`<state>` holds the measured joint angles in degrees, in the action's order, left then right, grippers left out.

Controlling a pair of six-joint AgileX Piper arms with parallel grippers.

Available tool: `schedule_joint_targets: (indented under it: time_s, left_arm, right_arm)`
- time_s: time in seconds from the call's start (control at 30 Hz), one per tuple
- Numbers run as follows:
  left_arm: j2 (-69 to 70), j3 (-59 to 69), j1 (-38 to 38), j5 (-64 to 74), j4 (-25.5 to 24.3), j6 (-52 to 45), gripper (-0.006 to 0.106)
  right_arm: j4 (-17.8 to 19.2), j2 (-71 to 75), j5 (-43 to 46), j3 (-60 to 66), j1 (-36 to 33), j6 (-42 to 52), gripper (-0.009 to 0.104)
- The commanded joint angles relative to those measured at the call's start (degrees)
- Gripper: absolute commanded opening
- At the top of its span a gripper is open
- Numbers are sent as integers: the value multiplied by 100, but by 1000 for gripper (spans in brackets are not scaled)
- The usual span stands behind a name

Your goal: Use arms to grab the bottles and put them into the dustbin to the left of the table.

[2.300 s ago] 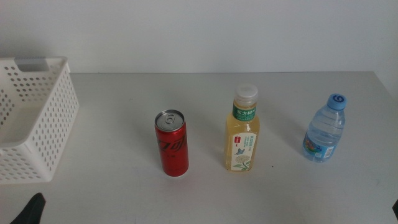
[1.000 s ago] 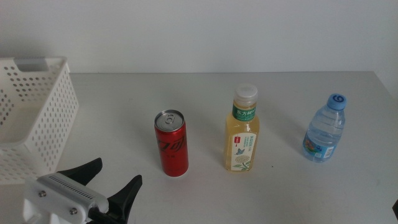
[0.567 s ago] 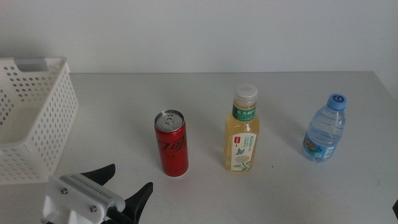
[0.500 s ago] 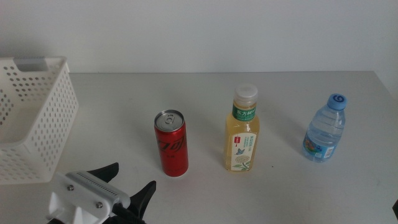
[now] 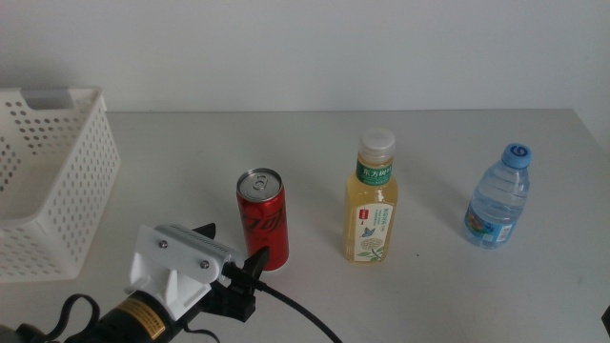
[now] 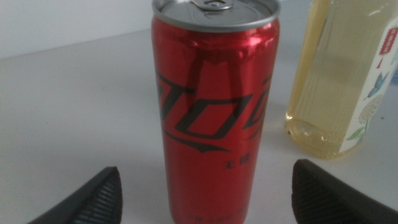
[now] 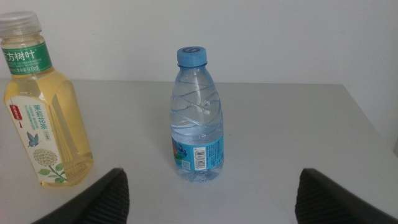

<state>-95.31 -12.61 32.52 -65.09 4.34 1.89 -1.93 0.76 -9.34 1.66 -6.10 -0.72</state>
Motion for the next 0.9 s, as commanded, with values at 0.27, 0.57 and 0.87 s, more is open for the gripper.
schedule_joint_targets:
  time_s: [0.27,0.57,0.87]
  left_arm:
    - [-545,-850,-65,-581,-18,132,94]
    - [-1049,-1442,-65,-581,-23,179,94]
    - [-1257,-1673,-65,-545,-24,329,89]
  right_arm:
    - [30,124,415,-54,-23,25,94]
    - [30,124,415,-54,-23,25,94]
    - [30,124,415,-54,-23,25,94]
